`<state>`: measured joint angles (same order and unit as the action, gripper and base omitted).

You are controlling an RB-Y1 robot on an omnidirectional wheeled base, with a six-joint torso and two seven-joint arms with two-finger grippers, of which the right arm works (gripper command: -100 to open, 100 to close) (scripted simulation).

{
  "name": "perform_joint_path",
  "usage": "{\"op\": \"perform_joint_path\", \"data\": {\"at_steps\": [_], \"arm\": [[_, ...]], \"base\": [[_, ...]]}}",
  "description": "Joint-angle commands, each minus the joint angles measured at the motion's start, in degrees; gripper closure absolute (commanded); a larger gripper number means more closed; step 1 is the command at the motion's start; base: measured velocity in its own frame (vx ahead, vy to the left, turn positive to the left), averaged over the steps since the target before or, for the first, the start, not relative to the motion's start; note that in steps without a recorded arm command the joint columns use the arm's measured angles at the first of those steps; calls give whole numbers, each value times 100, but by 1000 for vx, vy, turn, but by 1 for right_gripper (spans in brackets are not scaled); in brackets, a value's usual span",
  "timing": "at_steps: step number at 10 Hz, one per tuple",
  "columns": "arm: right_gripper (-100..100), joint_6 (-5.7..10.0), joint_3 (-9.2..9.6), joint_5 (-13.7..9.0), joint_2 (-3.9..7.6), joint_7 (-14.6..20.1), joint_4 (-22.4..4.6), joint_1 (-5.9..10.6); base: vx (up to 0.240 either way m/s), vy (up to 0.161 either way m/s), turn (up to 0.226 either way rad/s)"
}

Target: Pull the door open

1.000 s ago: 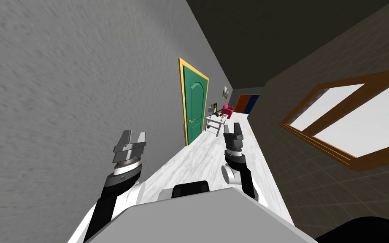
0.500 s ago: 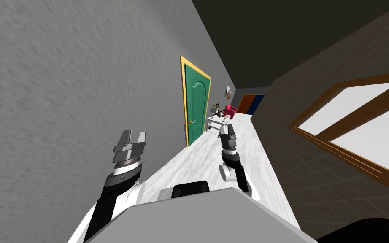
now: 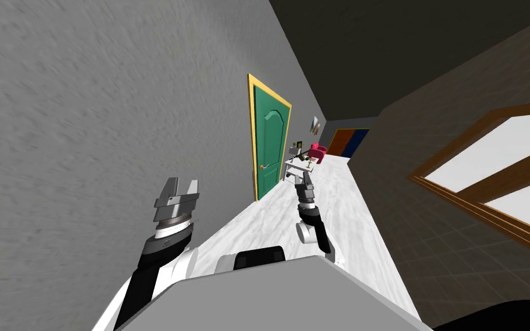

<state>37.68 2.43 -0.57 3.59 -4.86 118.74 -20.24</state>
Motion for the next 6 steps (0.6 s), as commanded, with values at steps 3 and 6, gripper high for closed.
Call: {"op": "perform_joint_path", "data": {"at_steps": [3,6], "arm": [[-100,42,81,7,52,60,-479,222],[-100,90,139,-10,148,164,-1011,458]], "base": [[65,-36,68],[83,-35,97]]}}
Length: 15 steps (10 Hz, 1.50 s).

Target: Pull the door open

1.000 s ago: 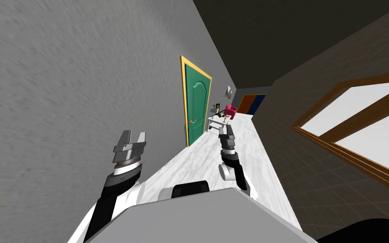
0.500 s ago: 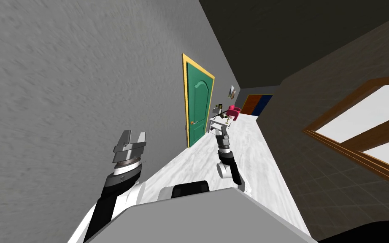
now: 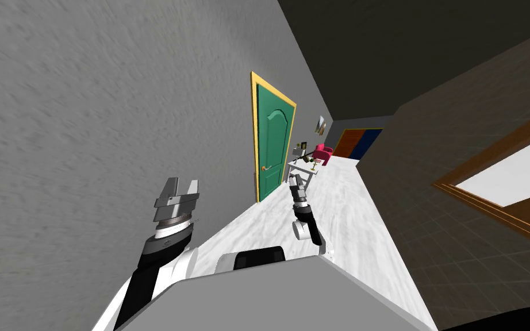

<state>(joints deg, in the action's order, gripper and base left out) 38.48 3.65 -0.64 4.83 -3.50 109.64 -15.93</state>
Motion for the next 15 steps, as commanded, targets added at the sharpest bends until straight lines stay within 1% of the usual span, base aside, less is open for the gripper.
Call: {"op": "perform_joint_path", "data": {"at_steps": [1,3,4,5,6,9,10,12,13,15], "arm": [[-100,27,38,-10,56,65,-286,112],[-100,61,80,-23,121,140,-628,280],[-100,78,101,-29,153,177,-864,365],[-100,96,123,-36,185,217,-996,454],[-100,96,123,-36,185,217,-1067,454],[-100,150,190,-56,282,336,-1653,722],[-100,150,190,-56,282,336,-1673,722],[-100,187,235,-70,346,417,-2044,905],[-100,187,235,-70,346,417,-2087,905],[-100,224,280,-84,409,498,-2459,1089]], "base": [[92,-66,101],[94,-46,107],[97,-71,86],[80,-80,101],[54,-39,46],[68,-32,95],[55,-37,41],[66,-46,90],[51,-38,43],[54,-52,91]]}}
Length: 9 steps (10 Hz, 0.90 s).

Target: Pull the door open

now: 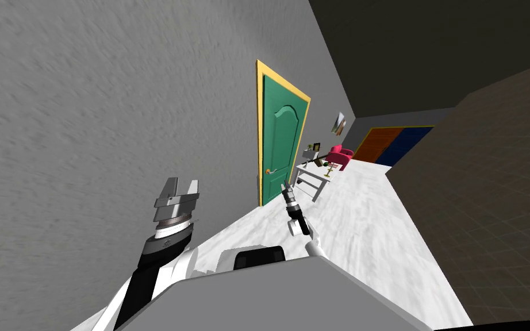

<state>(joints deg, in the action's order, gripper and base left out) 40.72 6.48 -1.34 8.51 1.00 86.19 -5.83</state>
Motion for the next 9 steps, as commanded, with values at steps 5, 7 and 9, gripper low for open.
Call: {"op": "perform_joint_path", "data": {"at_steps": [5,7,9], "arm": [[-100,56,66,-35,134,171,-784,355],[-100,75,89,-42,165,211,-992,447],[-100,93,112,-49,195,252,-1201,539]], "base": [[52,-44,65],[50,-25,58],[55,-50,78]]}}
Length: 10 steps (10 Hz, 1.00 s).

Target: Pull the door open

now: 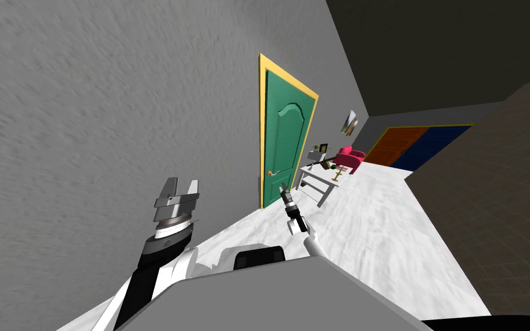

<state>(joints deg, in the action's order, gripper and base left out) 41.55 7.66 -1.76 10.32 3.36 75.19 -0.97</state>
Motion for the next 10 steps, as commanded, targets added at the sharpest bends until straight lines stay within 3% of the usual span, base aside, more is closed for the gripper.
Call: {"op": "perform_joint_path", "data": {"at_steps": [1,3,6,7,10], "arm": [[-100,28,16,-14,45,57,-286,145],[-100,46,38,-21,73,97,-510,235],[-100,101,105,-41,159,216,-1073,503],[-100,101,105,-41,159,216,-1117,503],[-100,152,168,-60,239,329,-1693,758]], "base": [[47,-46,63],[55,-53,77],[58,-56,96],[56,-52,37],[60,-54,94]]}}
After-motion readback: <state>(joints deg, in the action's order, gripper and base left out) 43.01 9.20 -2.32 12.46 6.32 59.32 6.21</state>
